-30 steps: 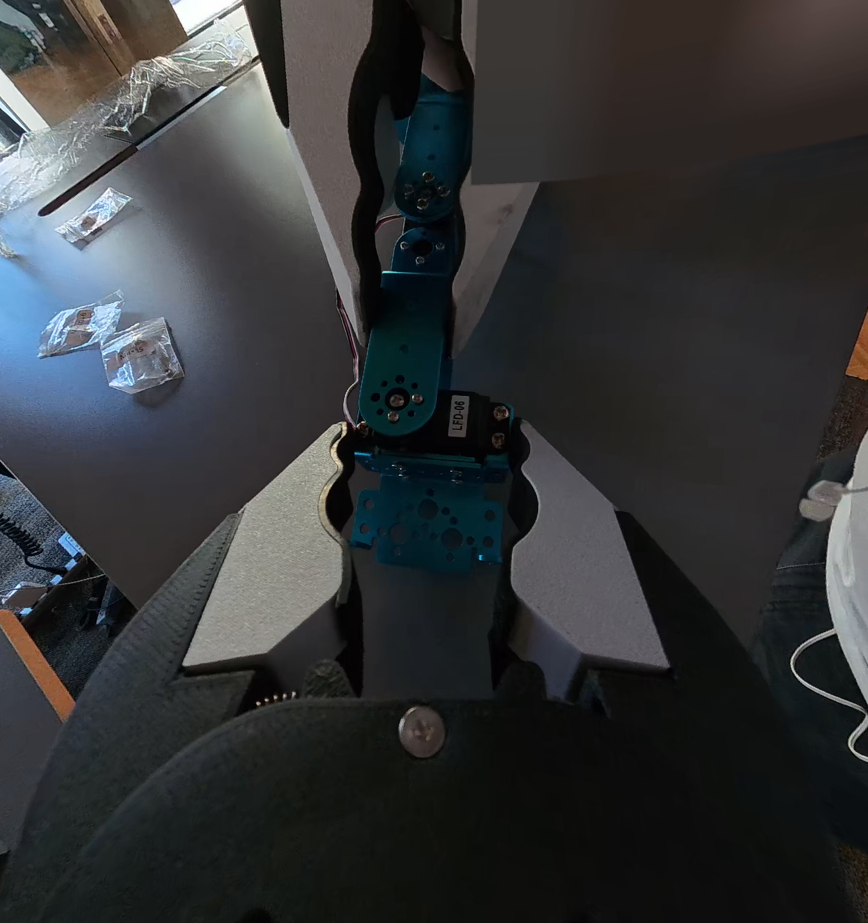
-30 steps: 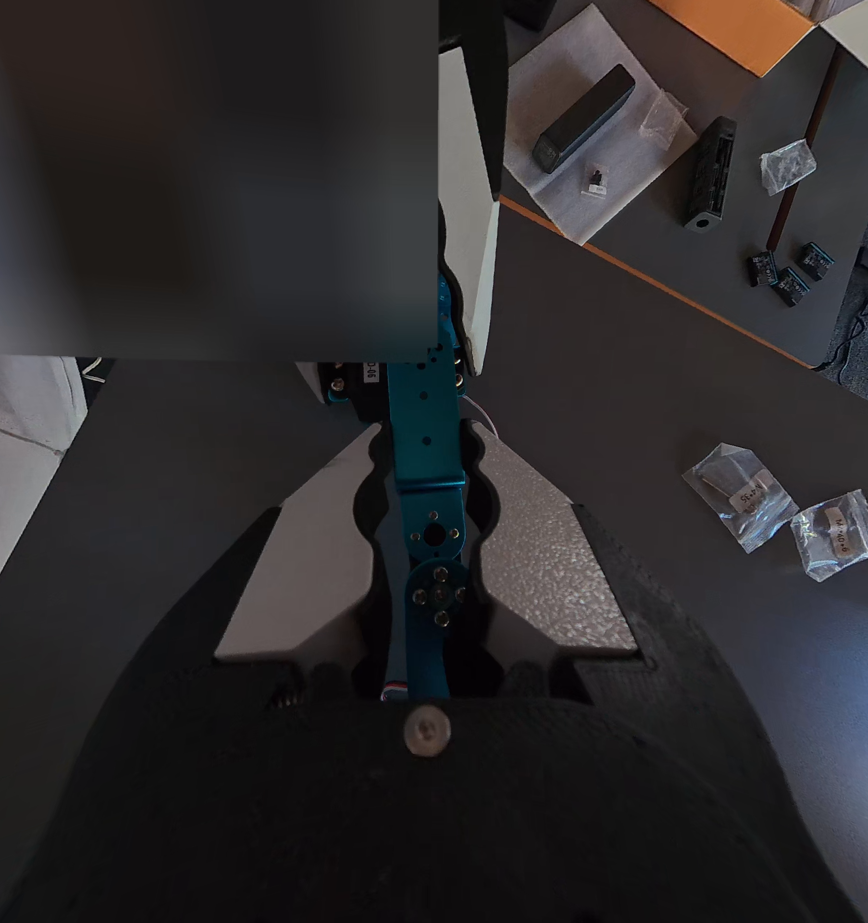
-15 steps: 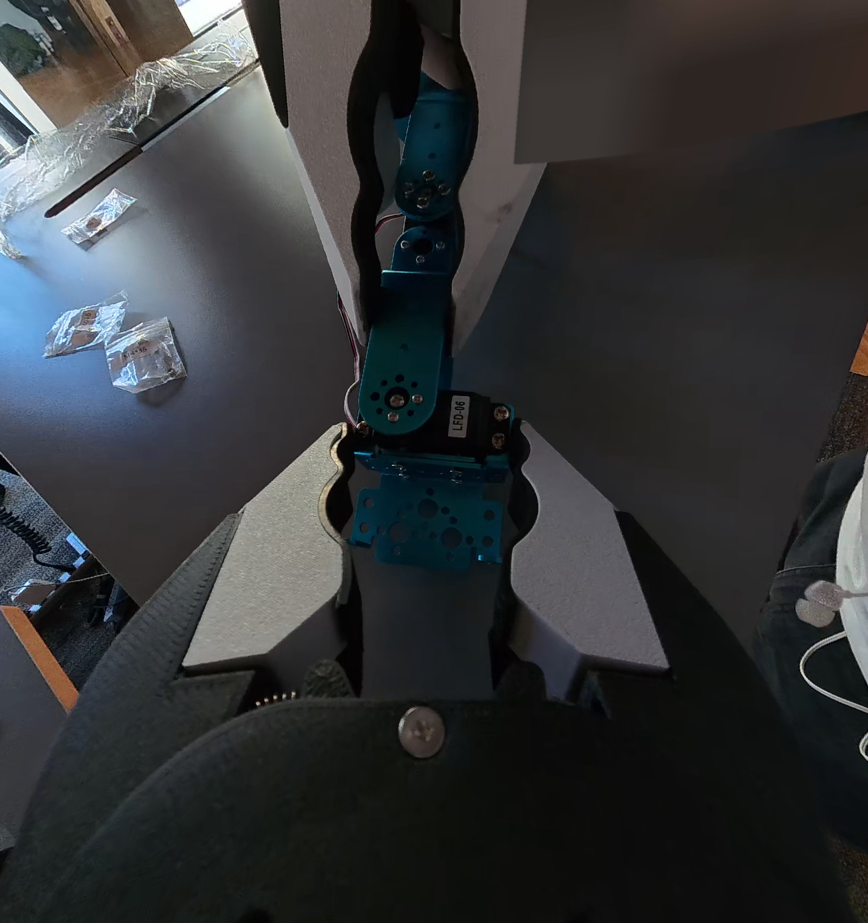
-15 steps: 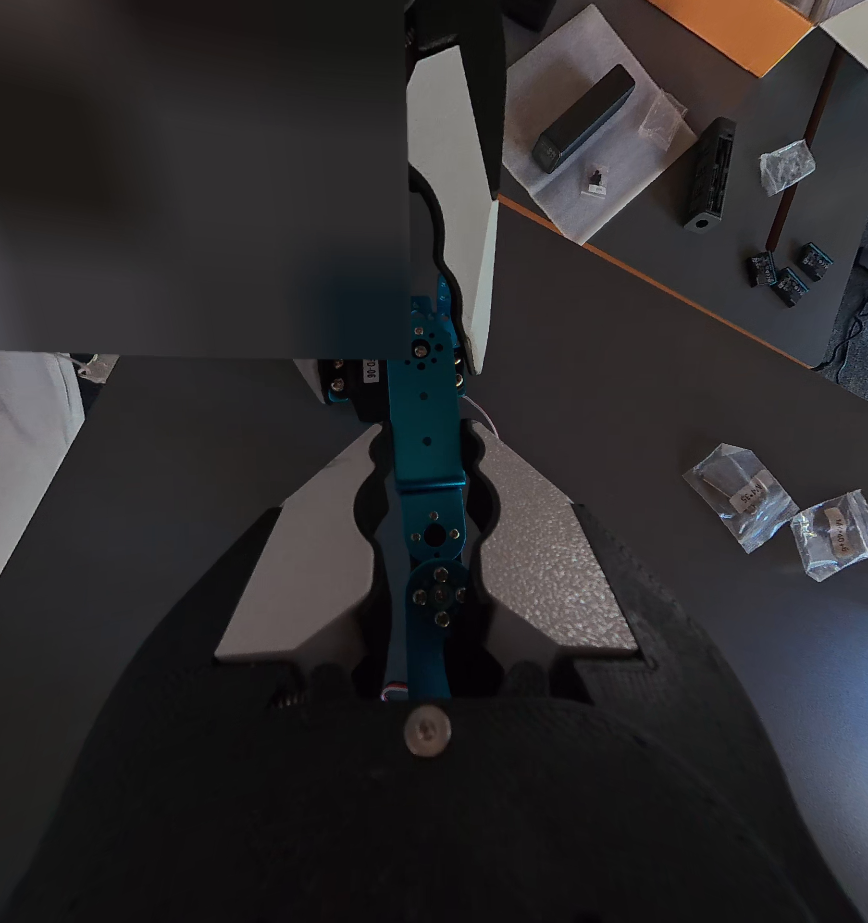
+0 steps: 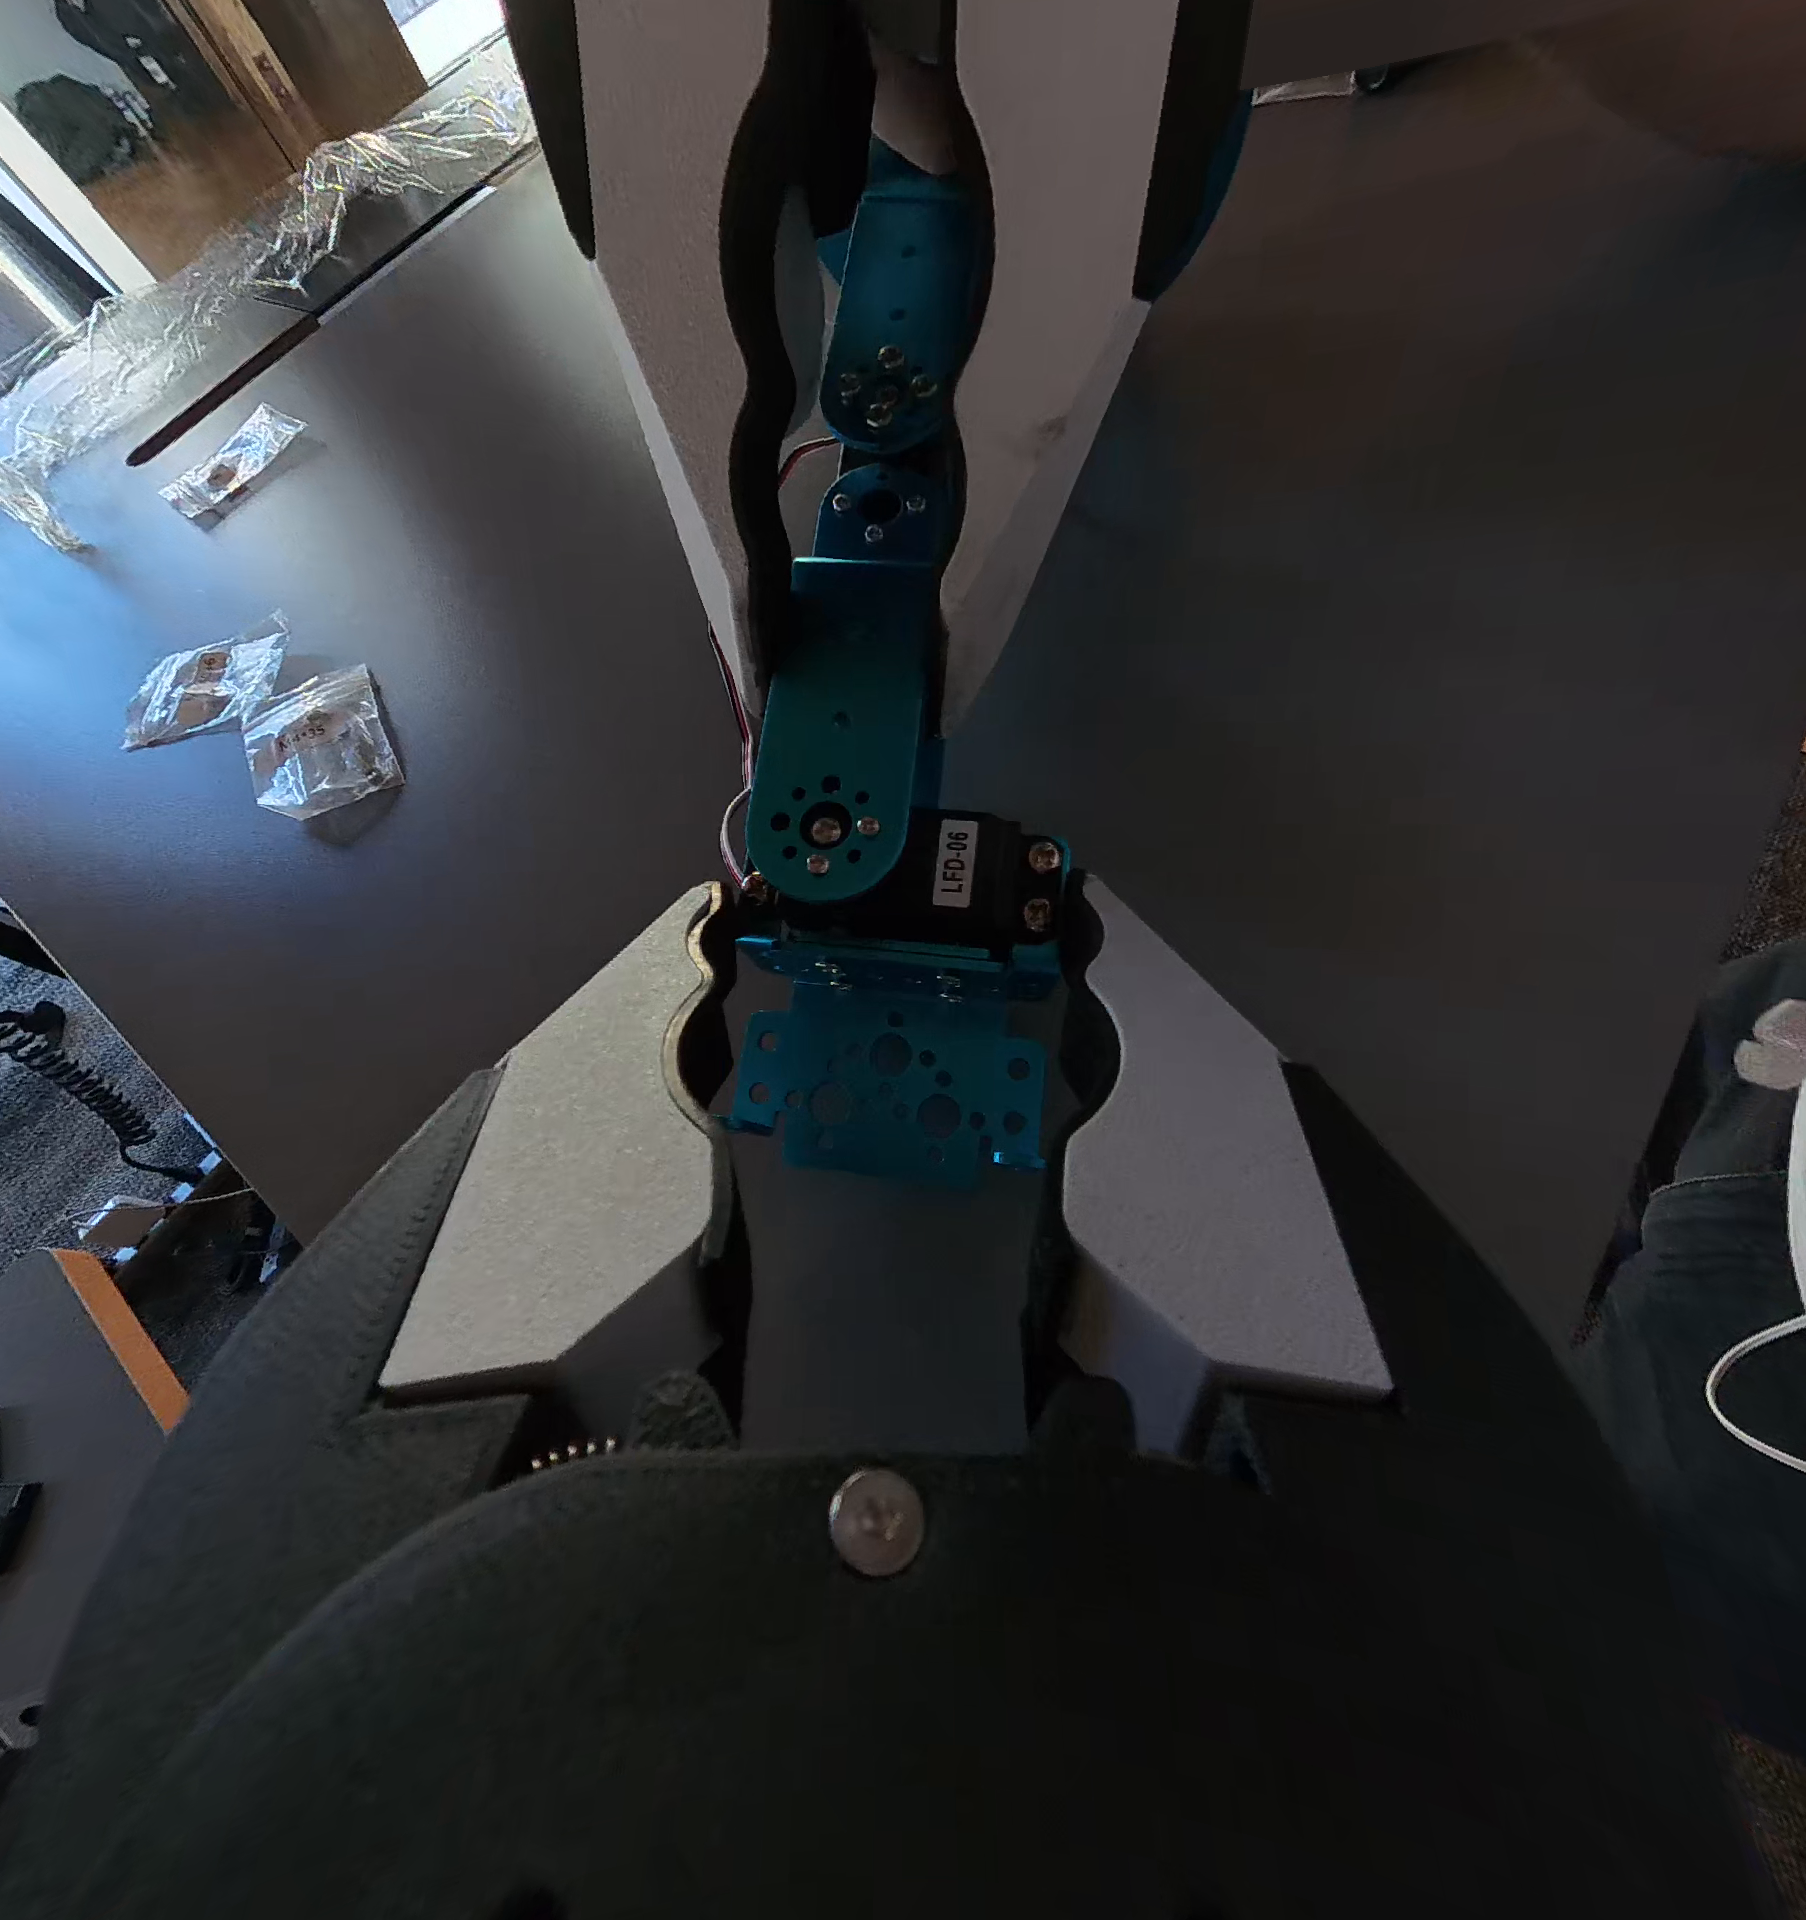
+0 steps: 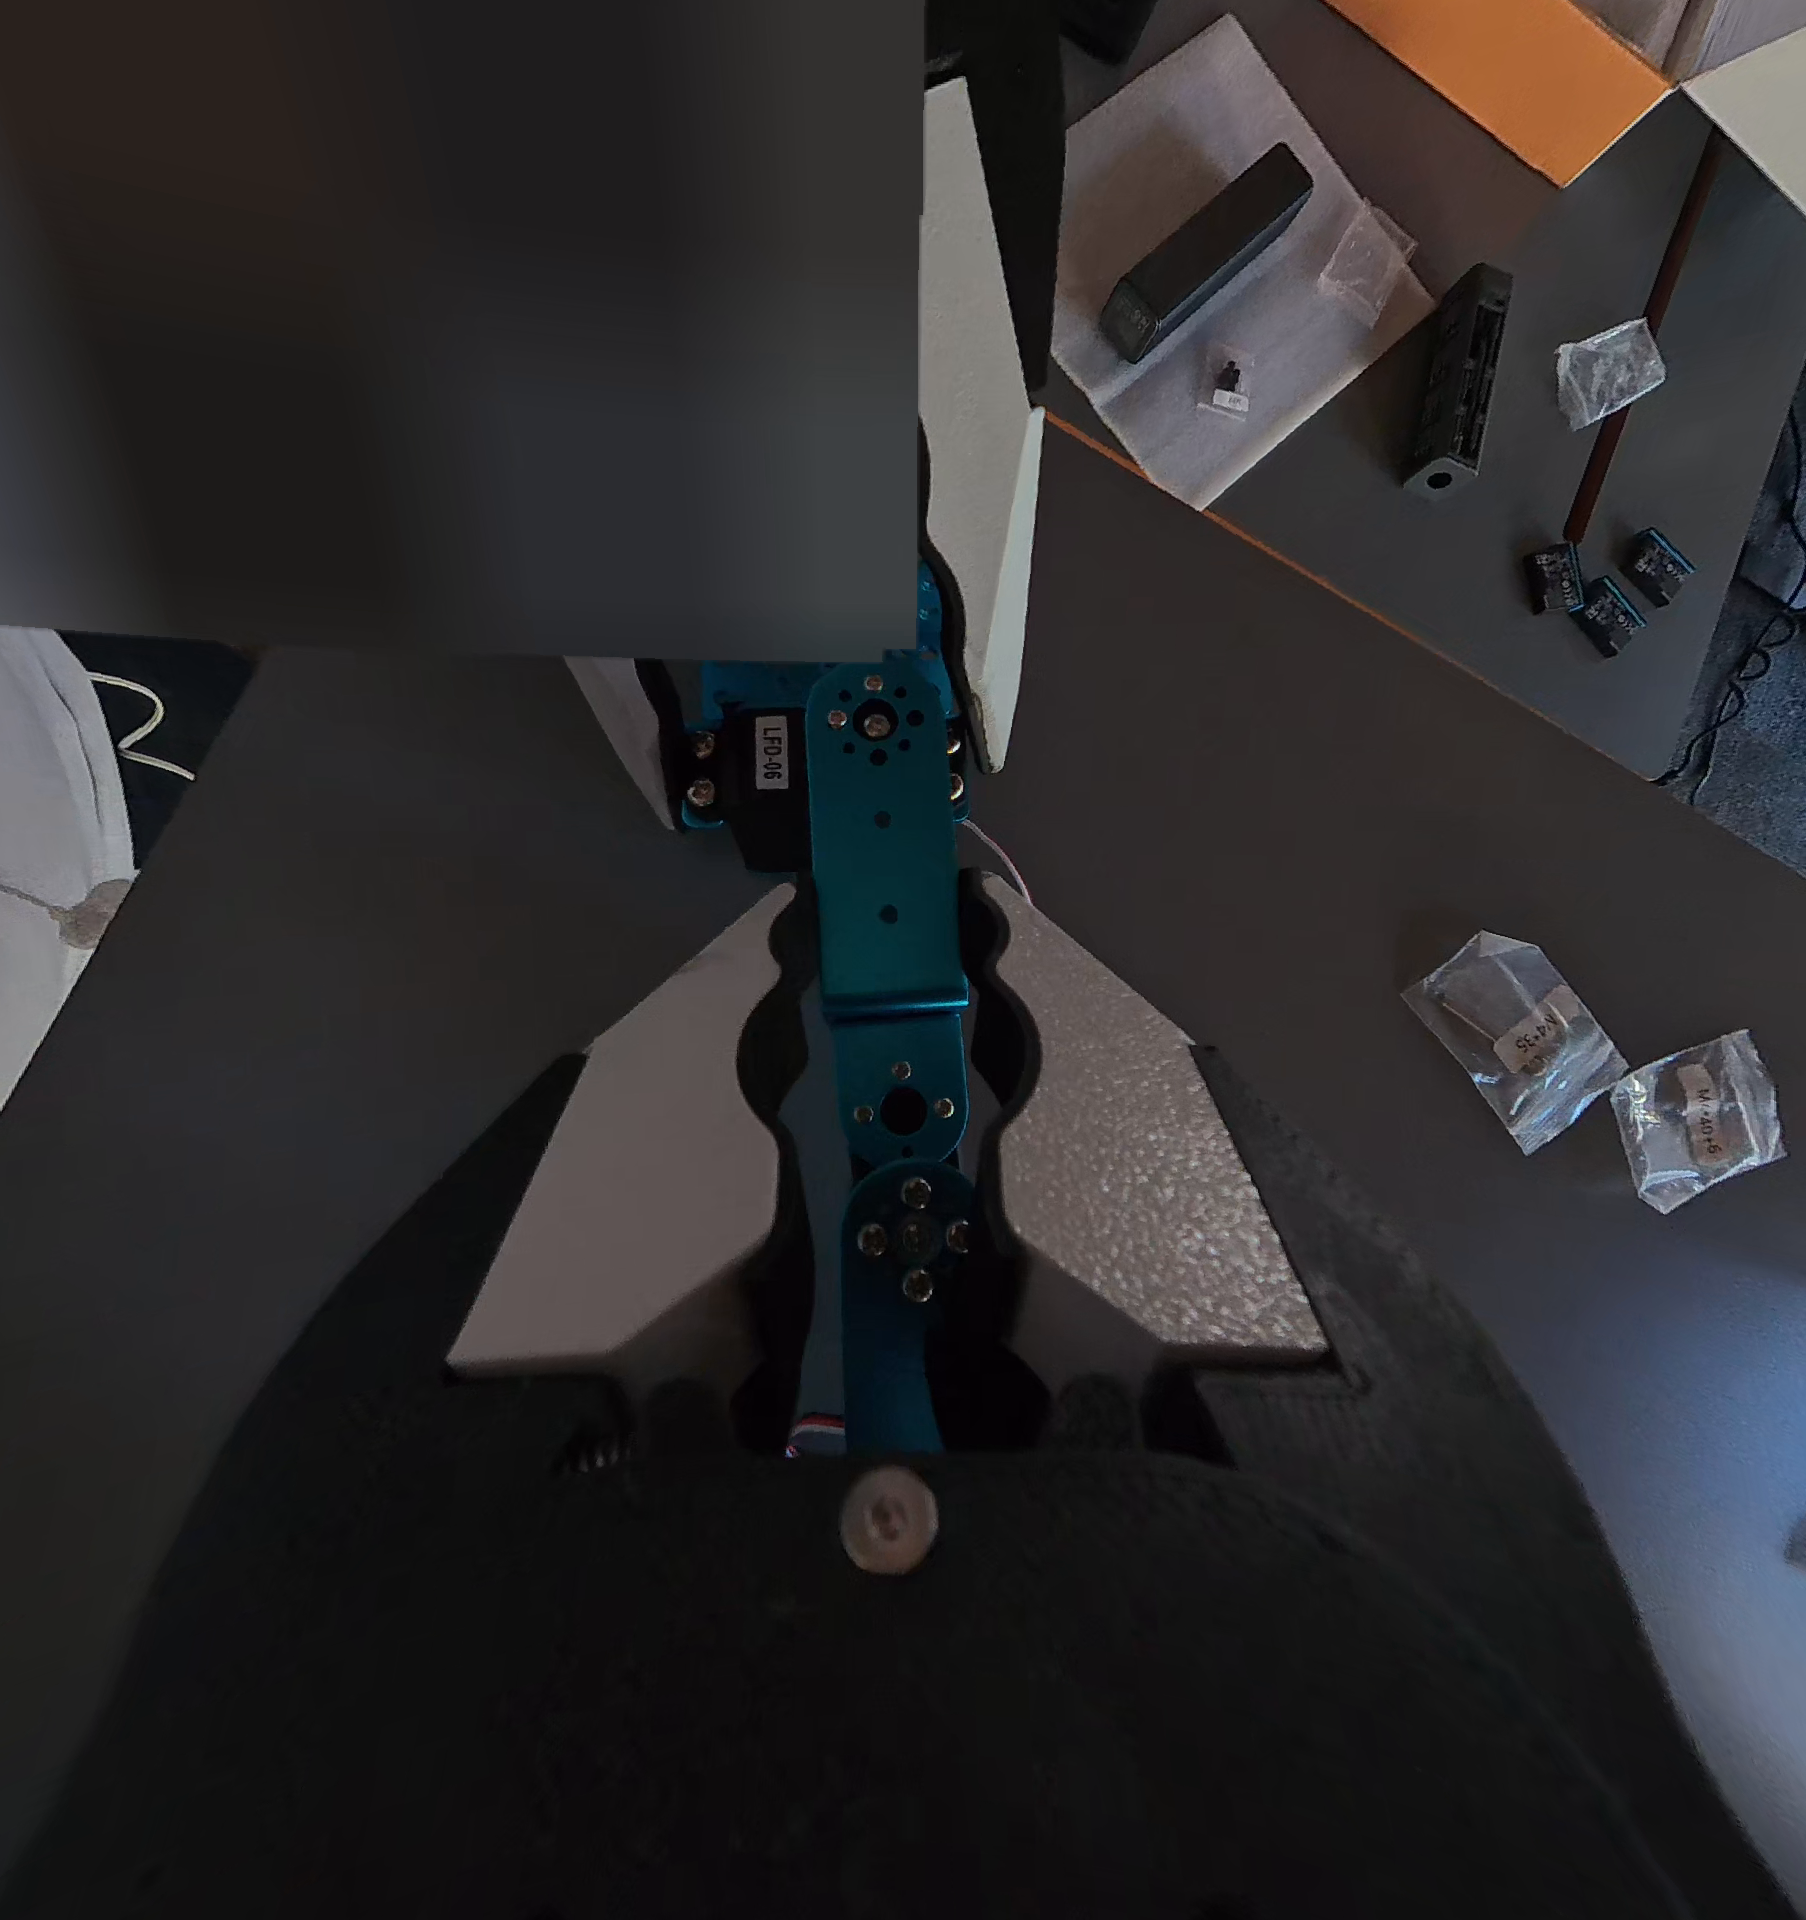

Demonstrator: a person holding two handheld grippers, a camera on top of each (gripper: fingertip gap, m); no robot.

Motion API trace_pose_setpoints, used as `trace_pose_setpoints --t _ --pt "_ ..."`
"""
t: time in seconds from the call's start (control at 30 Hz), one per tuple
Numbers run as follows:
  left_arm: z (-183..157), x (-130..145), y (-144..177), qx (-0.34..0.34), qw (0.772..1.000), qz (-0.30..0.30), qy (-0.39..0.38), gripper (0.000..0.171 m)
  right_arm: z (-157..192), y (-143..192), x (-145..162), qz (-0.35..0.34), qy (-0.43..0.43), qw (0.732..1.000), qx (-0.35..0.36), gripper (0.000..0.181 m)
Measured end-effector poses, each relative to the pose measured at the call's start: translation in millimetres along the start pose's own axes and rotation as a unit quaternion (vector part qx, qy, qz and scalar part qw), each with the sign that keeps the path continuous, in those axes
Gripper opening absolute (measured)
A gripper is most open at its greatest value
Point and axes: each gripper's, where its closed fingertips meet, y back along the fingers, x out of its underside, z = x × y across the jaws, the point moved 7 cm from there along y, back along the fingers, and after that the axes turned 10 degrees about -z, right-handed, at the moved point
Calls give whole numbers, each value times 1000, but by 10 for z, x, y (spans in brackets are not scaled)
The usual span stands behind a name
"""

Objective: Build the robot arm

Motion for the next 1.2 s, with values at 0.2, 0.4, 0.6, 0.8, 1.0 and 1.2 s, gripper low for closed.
trace_pose_setpoints --t 0.2,0.4,0.6,0.8,1.0,1.2 --pt "-7 15 13 -6 1000 8 -4 62 -3 -1 3 2 4 1000 1 30" --pt "-39 44 5 -26 999 25 -35 62 -5 0 5 4 10 1000 1 29" --pt "-52 42 24 -32 999 23 -37 62 -8 0 6 7 10 1000 2 29" --pt "-47 18 93 -37 999 6 -14 63 -8 6 -3 5 9 1000 2 30" --pt "-29 -24 232 -38 998 -31 39 68 -23 51 -59 -14 4 1000 8 40" --pt "52 -39 630 -75 992 -64 80 71 -8 222 -124 -15 2 999 43 48"
